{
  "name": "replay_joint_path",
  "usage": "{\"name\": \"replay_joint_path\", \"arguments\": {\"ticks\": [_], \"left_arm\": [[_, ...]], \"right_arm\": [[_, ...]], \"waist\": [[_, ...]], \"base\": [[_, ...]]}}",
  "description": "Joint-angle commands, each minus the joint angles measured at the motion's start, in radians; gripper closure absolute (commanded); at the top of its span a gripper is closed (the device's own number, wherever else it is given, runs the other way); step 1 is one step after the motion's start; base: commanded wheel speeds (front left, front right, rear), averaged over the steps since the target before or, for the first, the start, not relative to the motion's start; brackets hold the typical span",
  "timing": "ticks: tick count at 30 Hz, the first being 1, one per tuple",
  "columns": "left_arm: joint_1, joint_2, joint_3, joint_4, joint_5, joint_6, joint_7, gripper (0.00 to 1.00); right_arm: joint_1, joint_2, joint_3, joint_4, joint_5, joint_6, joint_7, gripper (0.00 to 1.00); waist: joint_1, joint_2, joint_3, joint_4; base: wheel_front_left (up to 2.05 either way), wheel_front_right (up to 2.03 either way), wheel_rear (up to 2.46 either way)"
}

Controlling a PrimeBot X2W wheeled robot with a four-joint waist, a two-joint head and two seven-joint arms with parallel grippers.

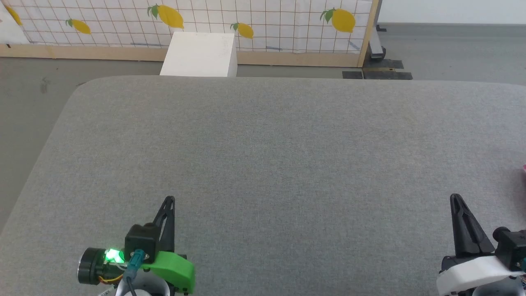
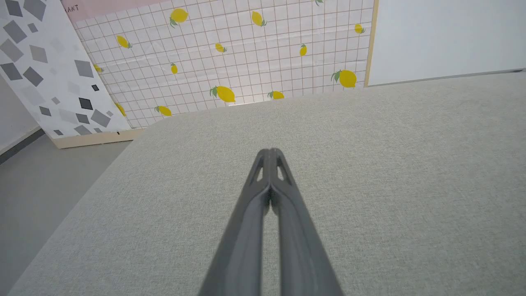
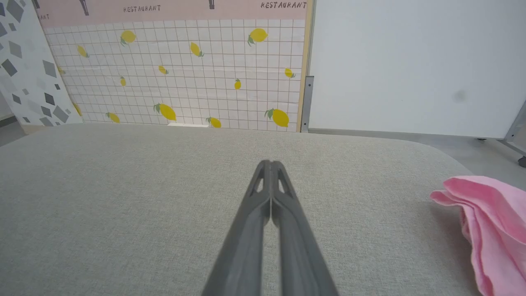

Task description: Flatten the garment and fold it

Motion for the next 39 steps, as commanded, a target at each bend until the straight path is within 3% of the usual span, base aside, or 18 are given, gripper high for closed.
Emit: {"name": "replay_joint_path", "arguments": {"ticks": [1,39], "left_arm": [[0.011,-0.012,0.013,-0.006,0.016,-0.011,0.007,1.00],[0.032,-0.110,0.161,-0.051,0.120,-0.094,0.082,1.00]], "right_arm": [[-0.012,0.005,0.005,-0.007,-0.011,0.000,0.005,1.00],[-0.037,0.026,0.048,-0.025,-0.043,-0.001,0.068,1.00]], "waist": [[0.0000,0.0000,0.000,0.000],[0.0000,0.0000,-0.005,-0.001]], "base": [[0.00,0.00,0.00],[0.00,0.00,0.00]]}}
